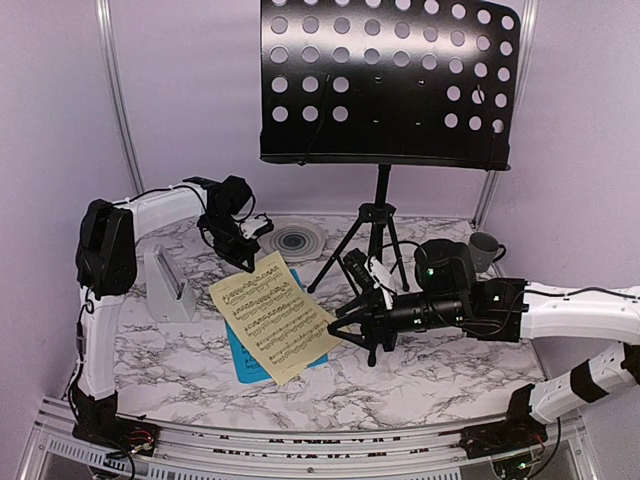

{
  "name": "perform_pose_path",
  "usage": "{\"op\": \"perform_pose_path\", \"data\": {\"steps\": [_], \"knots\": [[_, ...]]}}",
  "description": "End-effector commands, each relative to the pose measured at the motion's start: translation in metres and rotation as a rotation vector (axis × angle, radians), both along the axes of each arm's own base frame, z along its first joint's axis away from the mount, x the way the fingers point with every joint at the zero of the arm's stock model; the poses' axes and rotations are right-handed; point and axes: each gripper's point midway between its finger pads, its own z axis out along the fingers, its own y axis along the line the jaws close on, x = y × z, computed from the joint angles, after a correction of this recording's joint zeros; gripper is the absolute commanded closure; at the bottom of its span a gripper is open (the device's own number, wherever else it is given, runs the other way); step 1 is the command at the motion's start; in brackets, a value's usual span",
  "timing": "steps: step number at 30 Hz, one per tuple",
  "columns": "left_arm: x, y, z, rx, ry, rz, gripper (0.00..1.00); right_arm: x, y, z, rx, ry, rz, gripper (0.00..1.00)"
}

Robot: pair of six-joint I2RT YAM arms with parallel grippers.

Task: Pack up the instrument practice props
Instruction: Adjust the sheet music.

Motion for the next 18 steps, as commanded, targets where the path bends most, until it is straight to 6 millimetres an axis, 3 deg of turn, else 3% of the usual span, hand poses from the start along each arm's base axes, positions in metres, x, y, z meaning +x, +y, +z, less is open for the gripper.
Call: {"op": "perform_pose_path", "data": {"steps": [1,8,14,18], "knots": [[0.008,0.016,-0.010,0.116,-0.009,-0.064,1.00,-0.003,0.008,0.017,0.030,-0.004,0.017,0.57],[0.021,0.013,-0.022,0.132,-0.033,-0.079,0.95,-0.002,0.011,0.018,0.028,-0.007,0.023,0.57],[0.037,0.016,-0.012,0.132,-0.110,0.008,0.45,-0.002,0.017,0.019,0.025,-0.009,0.036,0.57],[0.042,0.020,0.019,0.119,-0.197,0.071,0.35,-0.002,0.020,0.022,0.032,-0.013,0.047,0.57]]}}
